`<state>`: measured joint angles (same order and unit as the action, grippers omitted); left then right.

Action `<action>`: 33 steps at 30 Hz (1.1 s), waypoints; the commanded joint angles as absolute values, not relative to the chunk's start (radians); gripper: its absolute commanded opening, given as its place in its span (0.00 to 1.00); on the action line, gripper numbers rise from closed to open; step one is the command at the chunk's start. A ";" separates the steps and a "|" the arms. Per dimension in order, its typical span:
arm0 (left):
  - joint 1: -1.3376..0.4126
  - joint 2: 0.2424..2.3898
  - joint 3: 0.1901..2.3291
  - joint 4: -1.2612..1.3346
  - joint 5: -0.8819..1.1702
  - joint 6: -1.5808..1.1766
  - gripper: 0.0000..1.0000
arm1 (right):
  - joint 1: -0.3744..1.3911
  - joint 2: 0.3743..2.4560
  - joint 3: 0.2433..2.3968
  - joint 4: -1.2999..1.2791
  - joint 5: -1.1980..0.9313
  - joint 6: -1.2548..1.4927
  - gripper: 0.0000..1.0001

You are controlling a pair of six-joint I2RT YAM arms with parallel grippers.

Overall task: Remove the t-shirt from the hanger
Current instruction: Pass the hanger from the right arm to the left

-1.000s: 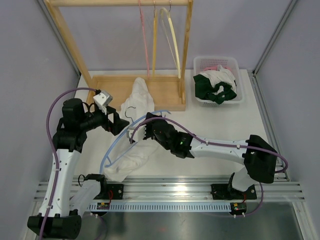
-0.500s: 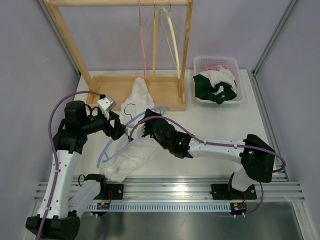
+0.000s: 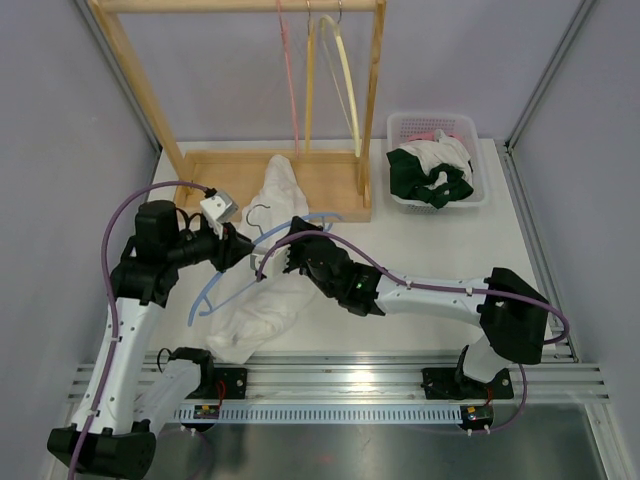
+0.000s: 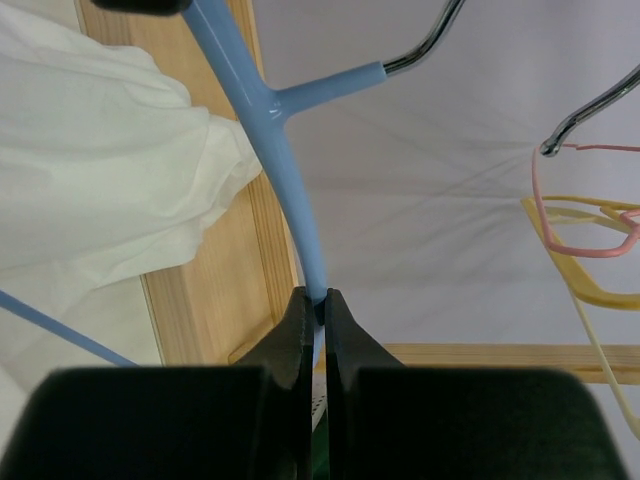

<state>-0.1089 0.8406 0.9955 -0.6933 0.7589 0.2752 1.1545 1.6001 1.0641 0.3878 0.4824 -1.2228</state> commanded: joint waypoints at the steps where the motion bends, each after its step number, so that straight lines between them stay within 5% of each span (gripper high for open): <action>1: -0.118 0.842 0.991 -0.644 0.750 0.279 0.23 | 1.152 1.598 1.127 0.456 0.499 -1.203 0.00; 5: -0.129 0.859 0.999 -0.669 0.759 0.290 0.30 | 1.152 1.608 1.141 0.456 0.512 -1.203 0.00; 13: -0.140 0.859 0.999 -0.666 0.735 0.290 0.00 | 1.152 1.609 1.141 0.457 0.512 -1.198 0.00; 16: -0.140 0.847 0.991 -0.649 0.732 0.285 0.00 | 1.154 1.608 1.138 0.459 0.509 -1.198 0.01; 20: -0.140 0.839 0.988 -0.646 0.724 0.279 0.00 | 1.152 1.602 1.121 0.492 0.506 -1.198 0.29; 23: -0.140 0.828 0.985 -0.637 0.709 0.276 0.00 | 1.152 1.583 1.106 0.491 0.489 -1.184 0.34; 27: -0.140 0.824 0.985 -0.640 0.687 0.278 0.00 | 1.152 1.534 1.075 0.477 0.459 -1.152 0.60; 33: -0.140 0.830 0.991 -0.650 0.608 0.285 0.00 | 1.152 1.474 1.034 0.480 0.410 -1.108 0.75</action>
<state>-0.1341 0.8391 0.9855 -0.6880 0.6632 0.2844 1.1534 1.5387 1.0466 0.4236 0.4484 -1.1492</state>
